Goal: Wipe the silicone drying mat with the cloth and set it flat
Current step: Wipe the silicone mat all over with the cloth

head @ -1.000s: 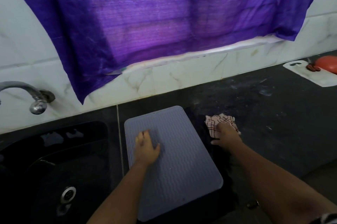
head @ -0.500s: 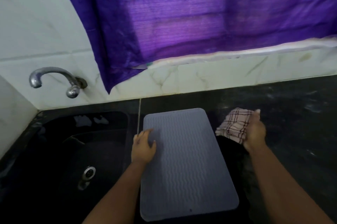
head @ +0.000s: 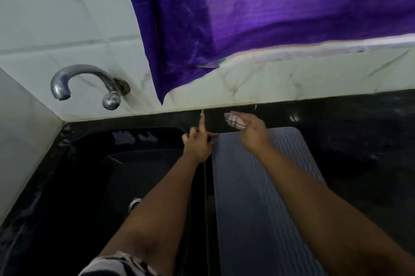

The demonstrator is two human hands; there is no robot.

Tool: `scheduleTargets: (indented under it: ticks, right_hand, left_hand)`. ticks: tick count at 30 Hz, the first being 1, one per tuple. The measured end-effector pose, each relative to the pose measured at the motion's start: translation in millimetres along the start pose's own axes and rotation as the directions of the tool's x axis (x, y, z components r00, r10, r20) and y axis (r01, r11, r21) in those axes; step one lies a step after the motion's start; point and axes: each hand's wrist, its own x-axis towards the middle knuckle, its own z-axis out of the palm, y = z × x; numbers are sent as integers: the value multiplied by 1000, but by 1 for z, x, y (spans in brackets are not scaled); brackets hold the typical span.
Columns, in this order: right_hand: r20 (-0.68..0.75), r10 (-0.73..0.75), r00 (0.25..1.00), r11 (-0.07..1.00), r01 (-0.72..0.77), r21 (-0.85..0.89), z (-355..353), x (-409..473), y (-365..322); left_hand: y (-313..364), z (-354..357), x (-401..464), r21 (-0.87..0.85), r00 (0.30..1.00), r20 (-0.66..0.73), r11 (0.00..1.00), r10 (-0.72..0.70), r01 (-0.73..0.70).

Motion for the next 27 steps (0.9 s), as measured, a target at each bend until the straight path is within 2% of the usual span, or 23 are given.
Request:
scheduleTargets:
  ticks: [1, 2, 3, 5, 9, 12, 14, 17, 19, 21, 23, 24, 27]
  right_hand:
    - [24, -65, 998, 962, 69, -264, 17, 8, 8]
    - [76, -57, 995, 869, 87, -487, 35, 11, 14]
    - [135, 4, 991, 766, 84, -637, 51, 12, 21]
    - [221, 115, 969, 667, 90, -740, 76, 6, 26]
    - [294, 176, 940, 570, 146, -808, 83, 3, 39]
    - [377, 250, 892, 543, 194, -817, 70, -26, 36]
    - [428, 296, 854, 588, 190, -786, 63, -69, 29]
    - [455, 442, 773, 744, -33, -667, 43, -107, 1]
    - [505, 428, 750, 761, 3, -649, 26, -92, -20]
    - [395, 381, 836, 803, -87, -590, 17, -54, -37]
    - [311, 229, 922, 800, 4, -601, 20, -5, -40]
    - [291, 186, 938, 776, 41, -629, 30, 16, -37]
    - [329, 249, 911, 698, 66, -713, 77, 37, -8]
  left_hand:
    - [0, 4, 7, 50, 998, 59, 998, 33, -36]
    - [-2, 9, 13, 58, 994, 103, 997, 38, -44]
    - [-5, 14, 18, 41, 991, 134, 999, 28, -34]
    - [-12, 21, 25, 5, 990, 142, 1000, 13, -14]
    - [-27, 31, 28, -26, 987, 139, 997, 77, -74]
    - [-31, 35, 29, 101, 981, 128, 982, 144, -157]
    - [-30, 31, 32, 148, 980, 135, 975, 143, -163]
    - [-26, 25, 33, 203, 972, 139, 955, 190, -215]
    - [-25, 23, 31, 192, 964, 93, 945, 250, -264]
    - [-26, 21, 27, 151, 966, 15, 954, 258, -258]
    - [-27, 20, 25, 98, 977, -68, 976, 201, -194]
    - [-25, 20, 22, 66, 983, -82, 985, 162, -157]
    - [-26, 30, 19, -78, 996, -79, 996, 44, -51]
